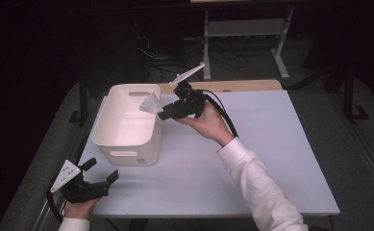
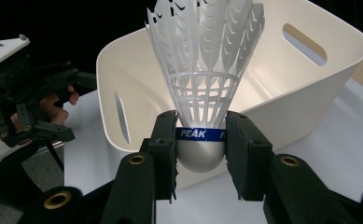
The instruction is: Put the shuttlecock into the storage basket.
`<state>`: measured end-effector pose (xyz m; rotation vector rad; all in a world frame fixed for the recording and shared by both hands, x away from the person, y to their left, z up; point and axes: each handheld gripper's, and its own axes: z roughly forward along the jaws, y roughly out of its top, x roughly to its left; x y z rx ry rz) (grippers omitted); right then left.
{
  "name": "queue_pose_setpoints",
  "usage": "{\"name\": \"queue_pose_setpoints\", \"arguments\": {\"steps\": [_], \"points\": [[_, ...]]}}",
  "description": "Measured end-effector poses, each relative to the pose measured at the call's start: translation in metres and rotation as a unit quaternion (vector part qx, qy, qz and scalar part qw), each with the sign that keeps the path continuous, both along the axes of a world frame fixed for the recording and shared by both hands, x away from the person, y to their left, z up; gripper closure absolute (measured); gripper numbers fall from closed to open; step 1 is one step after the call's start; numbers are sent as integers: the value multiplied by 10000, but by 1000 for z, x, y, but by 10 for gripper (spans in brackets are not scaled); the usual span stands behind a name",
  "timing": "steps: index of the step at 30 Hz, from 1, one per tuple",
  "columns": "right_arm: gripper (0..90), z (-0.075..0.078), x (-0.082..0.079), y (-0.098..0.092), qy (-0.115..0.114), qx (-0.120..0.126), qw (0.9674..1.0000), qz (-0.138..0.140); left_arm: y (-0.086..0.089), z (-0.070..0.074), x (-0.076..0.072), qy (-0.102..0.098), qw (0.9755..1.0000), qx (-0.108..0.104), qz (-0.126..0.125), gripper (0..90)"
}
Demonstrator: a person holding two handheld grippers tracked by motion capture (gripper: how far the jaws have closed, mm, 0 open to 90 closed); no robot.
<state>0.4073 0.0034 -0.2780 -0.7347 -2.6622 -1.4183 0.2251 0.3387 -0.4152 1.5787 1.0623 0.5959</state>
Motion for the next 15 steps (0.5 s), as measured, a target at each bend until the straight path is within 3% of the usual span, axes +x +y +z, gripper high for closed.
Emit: {"name": "queue_pose_setpoints", "arguments": {"steps": [2, 15], "points": [[638, -2, 2, 2, -126, -98, 9999, 54, 3, 0, 0, 19, 9998, 187, -53, 0], [638, -4, 6, 17, -69, -107, 9998, 142, 3, 0, -1, 8, 9999, 143, -68, 0]]}}
